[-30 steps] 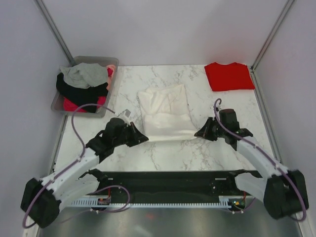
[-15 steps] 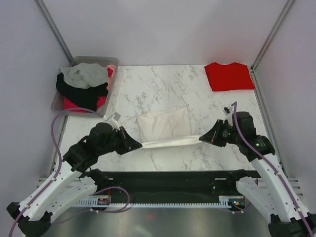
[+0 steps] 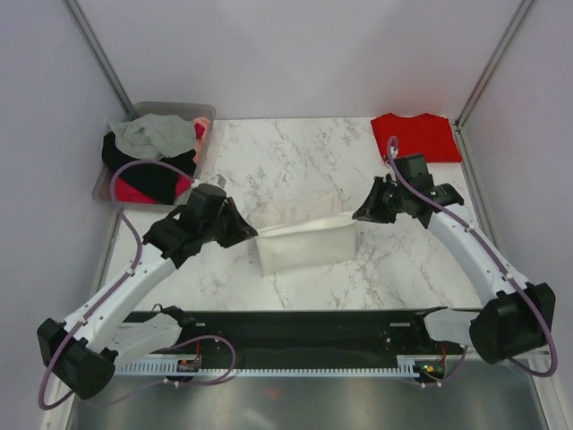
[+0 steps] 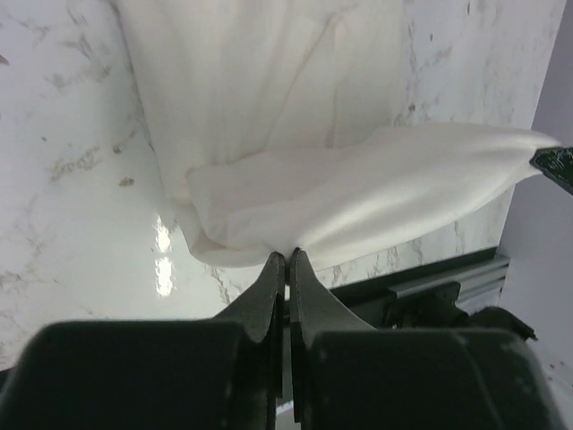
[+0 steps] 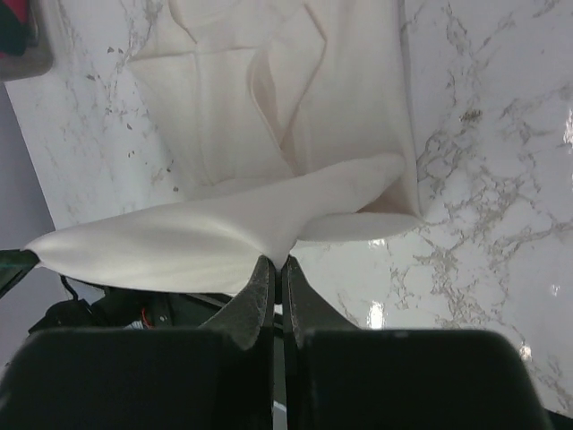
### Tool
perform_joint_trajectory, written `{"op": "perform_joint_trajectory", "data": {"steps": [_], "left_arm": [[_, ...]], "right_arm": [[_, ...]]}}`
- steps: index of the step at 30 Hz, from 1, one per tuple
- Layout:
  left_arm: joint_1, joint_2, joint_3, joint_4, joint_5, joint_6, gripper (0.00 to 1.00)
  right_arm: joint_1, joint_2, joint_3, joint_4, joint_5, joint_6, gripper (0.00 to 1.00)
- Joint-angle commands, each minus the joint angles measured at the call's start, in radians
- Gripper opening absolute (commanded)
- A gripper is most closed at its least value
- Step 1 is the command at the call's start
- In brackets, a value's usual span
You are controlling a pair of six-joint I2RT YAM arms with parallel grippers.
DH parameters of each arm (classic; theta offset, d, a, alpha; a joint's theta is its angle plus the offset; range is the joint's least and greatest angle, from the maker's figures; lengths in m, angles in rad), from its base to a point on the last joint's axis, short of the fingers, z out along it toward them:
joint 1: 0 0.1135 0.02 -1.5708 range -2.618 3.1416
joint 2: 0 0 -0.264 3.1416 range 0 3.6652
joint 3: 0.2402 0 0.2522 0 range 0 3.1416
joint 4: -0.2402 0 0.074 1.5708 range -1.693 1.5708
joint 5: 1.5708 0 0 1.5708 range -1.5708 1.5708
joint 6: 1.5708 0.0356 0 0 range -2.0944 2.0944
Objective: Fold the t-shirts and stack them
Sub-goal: Fold the tshirt
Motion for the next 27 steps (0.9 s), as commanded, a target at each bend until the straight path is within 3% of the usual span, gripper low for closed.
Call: {"op": "perform_joint_trajectory", "data": {"steps": [1,16,27], "left_arm": [[0.105,0.058,0.044,0.015,-0.045,0.131,0.02],[0.309,0.481,0.184,0.179,0.073,0.240,0.02],[0.366,0.715,0.242,0.244,0.126,0.263,0.02]], "right_arm": [[-0.011,0.079,0.096,0.070,0.122,-0.067,0.00],[-0.013,0.506,0.352,0.168,0.160,-0.105,0.00],[-0.014,0.728,0.492,0.196,0.142,-0.113,0.00]]}}
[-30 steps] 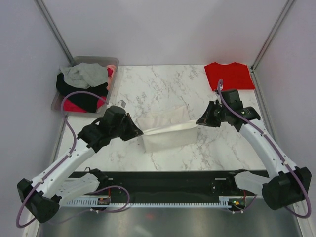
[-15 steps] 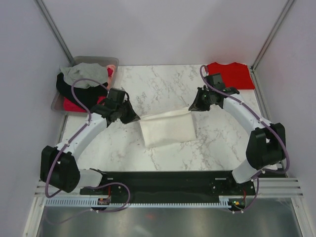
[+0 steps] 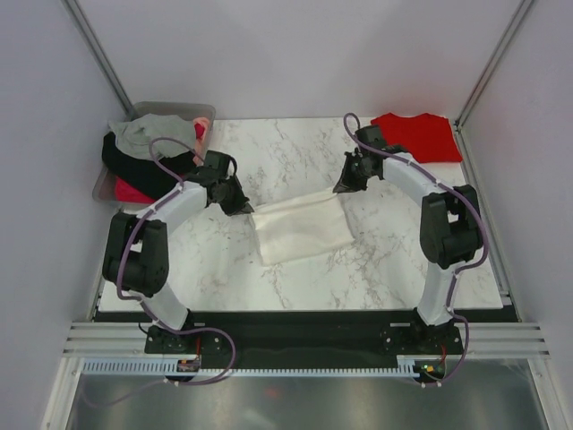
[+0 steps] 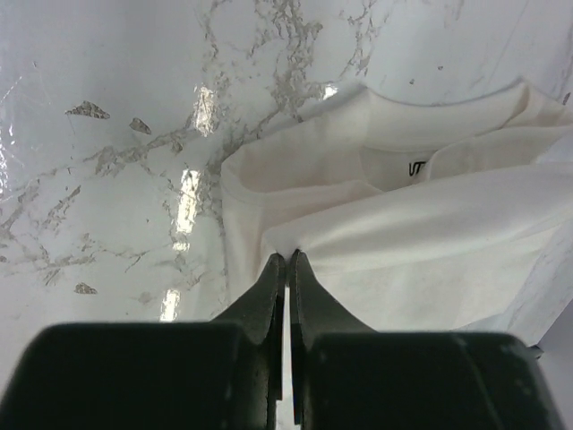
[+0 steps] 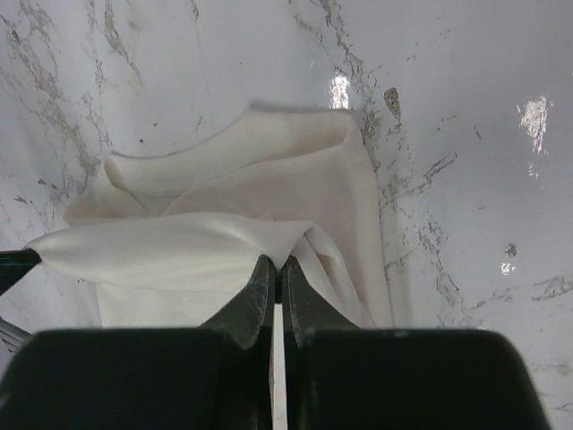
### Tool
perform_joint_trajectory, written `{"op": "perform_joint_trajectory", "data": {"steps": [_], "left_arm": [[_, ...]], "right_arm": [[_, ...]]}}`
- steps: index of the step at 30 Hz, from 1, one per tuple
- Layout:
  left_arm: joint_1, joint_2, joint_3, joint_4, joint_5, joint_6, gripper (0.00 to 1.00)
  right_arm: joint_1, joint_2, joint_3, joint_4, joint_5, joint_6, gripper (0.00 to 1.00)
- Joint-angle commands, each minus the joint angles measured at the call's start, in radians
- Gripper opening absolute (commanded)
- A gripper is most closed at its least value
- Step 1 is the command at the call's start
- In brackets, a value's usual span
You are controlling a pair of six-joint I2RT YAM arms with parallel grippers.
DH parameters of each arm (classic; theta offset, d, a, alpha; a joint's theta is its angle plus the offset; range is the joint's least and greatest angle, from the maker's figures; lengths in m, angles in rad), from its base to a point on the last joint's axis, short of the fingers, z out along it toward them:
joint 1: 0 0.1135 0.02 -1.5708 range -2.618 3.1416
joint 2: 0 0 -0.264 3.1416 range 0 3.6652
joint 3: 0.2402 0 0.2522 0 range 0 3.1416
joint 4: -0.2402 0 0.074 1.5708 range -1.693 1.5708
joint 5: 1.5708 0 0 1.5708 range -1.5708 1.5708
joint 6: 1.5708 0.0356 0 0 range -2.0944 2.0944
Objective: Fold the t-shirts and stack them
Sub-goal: Fold the tshirt
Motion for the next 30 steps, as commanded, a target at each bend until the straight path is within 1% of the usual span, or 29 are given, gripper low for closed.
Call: {"op": "perform_joint_trajectory", "data": {"steps": [1,7,9,10,11,12,13,14,15,16,17,18,19,20,21,22,23,24,25,26,27,28,29,30], "left_arm": [[0.034,0.043,0.049,0.005,-0.030,0.066,0.02],[0.057,0.123,0.128,0.010,-0.008,0.074,0.04],[0.070,0.155,0.170,0.002,0.013,0.090,0.18],[0.075,0.163,0.187,-0.013,0.022,0.095,0.28],[0.080,0.172,0.204,-0.038,0.047,0.100,0.47],[0.083,0.173,0.227,-0.053,0.057,0.113,0.52],[0.083,0.154,0.237,-0.067,0.058,0.118,0.56],[0.081,0.132,0.238,-0.079,0.055,0.121,0.61],[0.077,0.108,0.228,-0.088,0.047,0.121,0.62],[0.074,0.048,0.220,-0.093,0.038,0.118,0.63],[0.068,0.022,0.215,-0.101,0.016,0.118,0.65],[0.052,-0.007,0.208,-0.116,0.006,0.112,0.68],[0.038,-0.029,0.203,-0.127,-0.005,0.109,0.68],[0.020,-0.070,0.198,-0.133,-0.033,0.104,0.69],[-0.017,-0.086,0.185,-0.136,-0.042,0.089,0.69],[-0.038,-0.107,0.174,-0.136,-0.041,0.078,0.69],[-0.061,-0.112,0.163,-0.135,-0.041,0.064,0.68],[-0.113,-0.112,0.149,-0.132,-0.042,0.039,0.68],[-0.142,-0.107,0.145,-0.115,-0.047,0.028,0.67],[-0.170,-0.098,0.140,-0.101,-0.053,0.020,0.67],[-0.222,-0.071,0.134,-0.086,-0.050,0.002,0.67],[-0.245,-0.052,0.137,-0.073,-0.035,-0.008,0.66],[-0.264,-0.035,0.140,-0.044,-0.021,-0.020,0.66],[-0.293,0.006,0.134,-0.026,-0.005,-0.041,0.65]], "right_arm": [[-0.019,0.042,0.078,0.038,0.070,-0.038,0.00],[-0.027,0.140,0.185,0.041,0.050,-0.043,0.00],[-0.036,0.177,0.243,0.032,0.043,-0.050,0.00],[-0.039,0.187,0.266,0.023,0.040,-0.058,0.04],[-0.040,0.200,0.309,0.012,0.038,-0.064,0.40],[-0.042,0.200,0.332,-0.014,0.041,-0.076,0.60],[-0.044,0.200,0.357,-0.032,0.046,-0.102,0.85],[-0.042,0.182,0.377,-0.052,0.067,-0.118,0.88],[-0.044,0.162,0.391,-0.080,0.079,-0.122,0.89],[-0.044,0.136,0.379,-0.083,0.085,-0.125,0.89],[-0.044,0.067,0.354,-0.078,0.086,-0.122,0.89],[-0.041,0.027,0.277,-0.053,0.073,-0.115,0.88],[-0.042,-0.016,0.223,-0.030,0.061,-0.102,0.88],[-0.042,-0.108,0.158,0.000,0.043,-0.070,0.85],[-0.041,-0.153,0.018,0.079,-0.017,-0.046,0.84],[-0.041,-0.229,-0.053,0.121,-0.046,-0.003,0.82],[-0.039,-0.262,-0.119,0.159,-0.075,0.023,0.80],[-0.036,-0.286,-0.240,0.238,-0.142,0.045,0.78],[-0.034,-0.305,-0.294,0.282,-0.172,0.065,0.77],[-0.033,-0.323,-0.343,0.326,-0.201,0.088,0.73],[-0.033,-0.320,-0.415,0.396,-0.221,0.114,0.70],[-0.033,-0.311,-0.437,0.423,-0.247,0.118,0.67],[-0.033,-0.278,-0.465,0.441,-0.253,0.120,0.60],[-0.033,-0.256,-0.471,0.458,-0.260,0.112,0.57]]}}
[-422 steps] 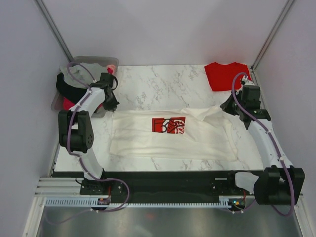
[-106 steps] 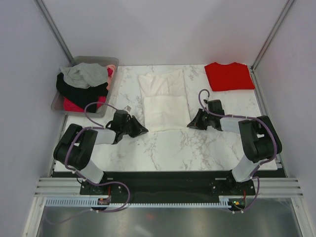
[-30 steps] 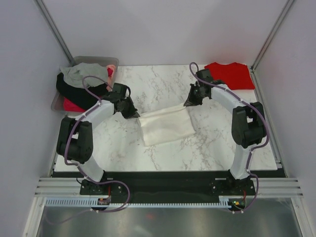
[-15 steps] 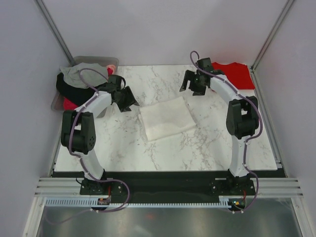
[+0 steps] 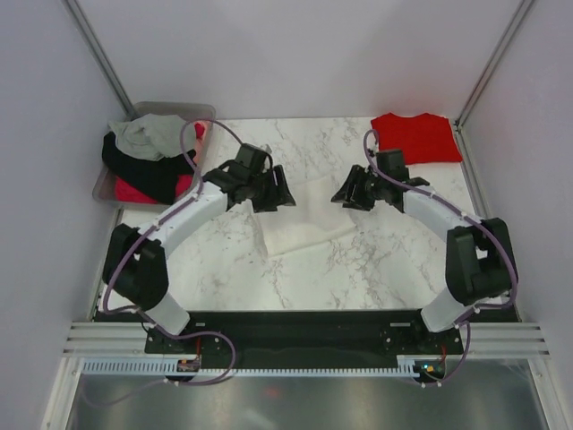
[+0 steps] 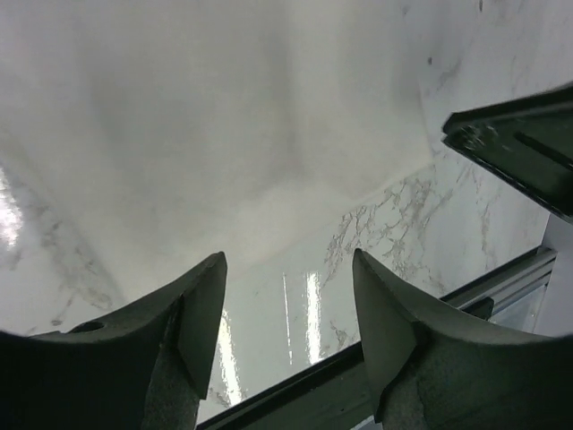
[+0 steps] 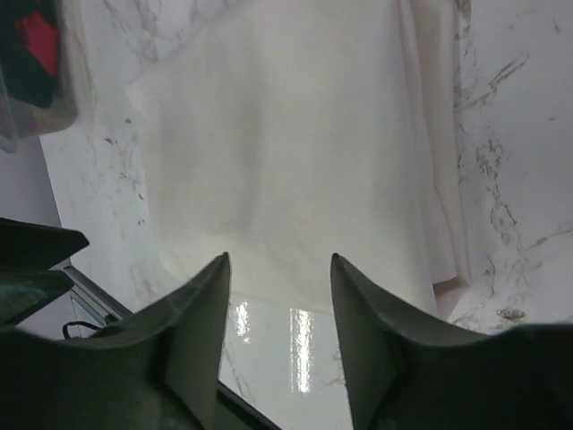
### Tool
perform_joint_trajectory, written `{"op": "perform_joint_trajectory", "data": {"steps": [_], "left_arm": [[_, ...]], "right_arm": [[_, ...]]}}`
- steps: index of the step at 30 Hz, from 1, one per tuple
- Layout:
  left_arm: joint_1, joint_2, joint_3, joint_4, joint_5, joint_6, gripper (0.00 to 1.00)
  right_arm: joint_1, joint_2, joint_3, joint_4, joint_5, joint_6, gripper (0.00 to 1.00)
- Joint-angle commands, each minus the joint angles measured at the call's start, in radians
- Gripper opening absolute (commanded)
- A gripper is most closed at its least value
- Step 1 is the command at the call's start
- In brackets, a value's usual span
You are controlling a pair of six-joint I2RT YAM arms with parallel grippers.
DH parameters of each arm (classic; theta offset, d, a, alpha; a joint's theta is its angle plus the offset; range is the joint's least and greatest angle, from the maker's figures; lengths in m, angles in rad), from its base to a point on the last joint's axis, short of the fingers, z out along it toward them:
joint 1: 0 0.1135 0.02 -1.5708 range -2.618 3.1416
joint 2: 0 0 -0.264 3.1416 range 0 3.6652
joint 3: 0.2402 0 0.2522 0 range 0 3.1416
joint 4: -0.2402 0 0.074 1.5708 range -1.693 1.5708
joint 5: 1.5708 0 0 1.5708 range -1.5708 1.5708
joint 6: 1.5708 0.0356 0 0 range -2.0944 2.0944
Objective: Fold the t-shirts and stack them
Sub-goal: Fold the tshirt
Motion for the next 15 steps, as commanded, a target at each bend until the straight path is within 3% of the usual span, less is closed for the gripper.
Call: {"op": "perform_joint_trajectory", "data": {"steps": [1,8,15], "left_arm": [[-0.058,0.094,-0.031,0.070,0.035,-0.077,0.65],[-0.077,0.207,-0.193,0.186,0.056,-0.092,0.59],[-0.043,0.135,-0.298,0.163,-0.085,0.037,0.57]], "right_arm": [[0.000,0.130,-0.070,0.155,-0.084,0.043,0.49],[-0.024,0.233,-0.205,0.131,0.071,-0.023,0.39],[0.022,0.026,-0.487,0.178,0.137,0.099,0.36]]}}
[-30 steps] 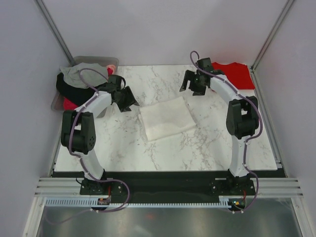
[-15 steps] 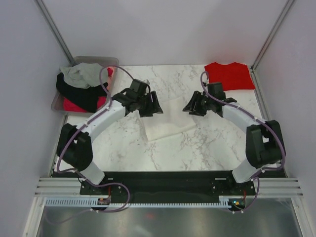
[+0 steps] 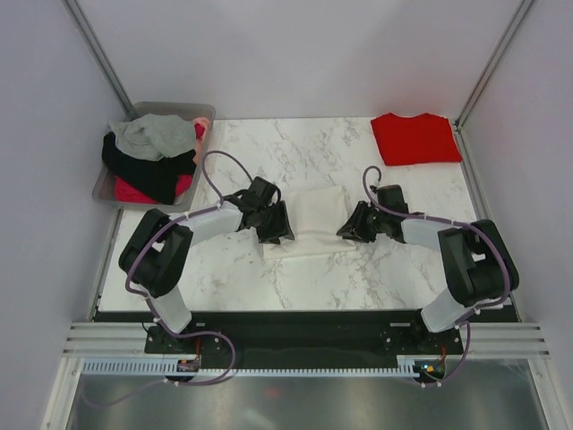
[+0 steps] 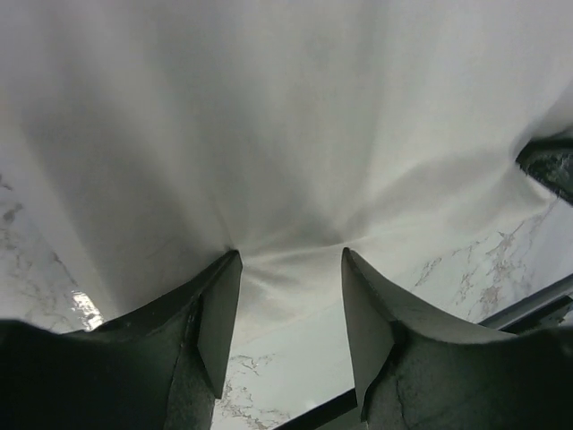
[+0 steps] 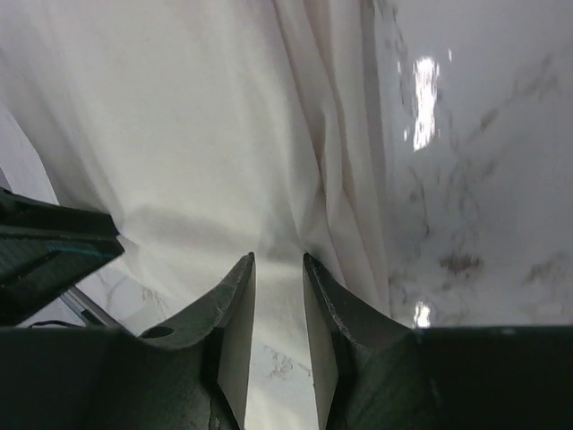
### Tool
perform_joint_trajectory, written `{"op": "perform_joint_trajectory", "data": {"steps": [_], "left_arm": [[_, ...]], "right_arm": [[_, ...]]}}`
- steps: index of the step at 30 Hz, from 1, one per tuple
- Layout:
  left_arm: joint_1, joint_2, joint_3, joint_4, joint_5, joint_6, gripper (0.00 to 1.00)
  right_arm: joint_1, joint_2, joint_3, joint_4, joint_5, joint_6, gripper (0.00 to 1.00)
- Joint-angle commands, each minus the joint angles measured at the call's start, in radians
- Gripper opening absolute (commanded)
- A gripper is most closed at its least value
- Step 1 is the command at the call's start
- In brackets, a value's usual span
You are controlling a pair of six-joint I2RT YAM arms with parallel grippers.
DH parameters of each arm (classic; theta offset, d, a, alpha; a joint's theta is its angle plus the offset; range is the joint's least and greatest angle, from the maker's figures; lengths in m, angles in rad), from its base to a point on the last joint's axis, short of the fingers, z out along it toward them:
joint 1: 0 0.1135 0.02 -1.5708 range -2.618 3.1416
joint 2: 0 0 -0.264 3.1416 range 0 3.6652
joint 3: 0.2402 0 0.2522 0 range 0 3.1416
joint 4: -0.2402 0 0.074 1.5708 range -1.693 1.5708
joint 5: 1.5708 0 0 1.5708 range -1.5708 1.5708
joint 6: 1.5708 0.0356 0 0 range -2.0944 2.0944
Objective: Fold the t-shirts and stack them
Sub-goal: Fold the tshirt
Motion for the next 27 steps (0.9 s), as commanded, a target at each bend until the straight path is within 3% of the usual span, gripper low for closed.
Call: {"op": "perform_joint_trajectory", "data": {"steps": [1,5,9,11,12,13,15,21,27], "left_arm": [[0.035,-0.018,-0.035,-0.073,-0.161,0.112,0.57],[0.042,-0.033,0.031,-0.141,-0.195,0.187,0.56],[0.042,-0.103,0.057,-0.181,-0.177,0.185,0.56],[0.040,-0.149,0.081,-0.227,-0.161,0.182,0.56],[0.039,-0.173,0.092,-0.245,-0.163,0.183,0.57],[0.042,-0.224,0.104,-0.265,-0.167,0.185,0.58],[0.040,-0.277,0.161,-0.345,-0.180,0.203,0.61],[0.042,-0.492,0.263,-0.530,-0.269,0.296,0.67],[0.040,-0.790,0.106,-0.558,-0.325,0.324,0.68]], "right_arm": [[0.044,-0.112,-0.160,-0.103,0.163,0.047,0.36],[0.168,-0.298,-0.272,-0.124,0.213,0.168,0.38],[0.170,-0.365,-0.158,-0.261,0.267,0.087,0.43],[0.170,-0.370,-0.042,-0.352,0.285,0.041,0.54],[0.168,-0.373,-0.007,-0.373,0.281,0.032,0.63],[0.162,-0.385,0.026,-0.391,0.272,0.019,0.81],[0.155,-0.399,0.106,-0.428,0.278,0.012,0.97],[0.053,-0.355,0.137,-0.419,0.234,-0.045,0.98],[0.010,-0.223,0.168,-0.338,0.194,-0.096,0.98]]}}
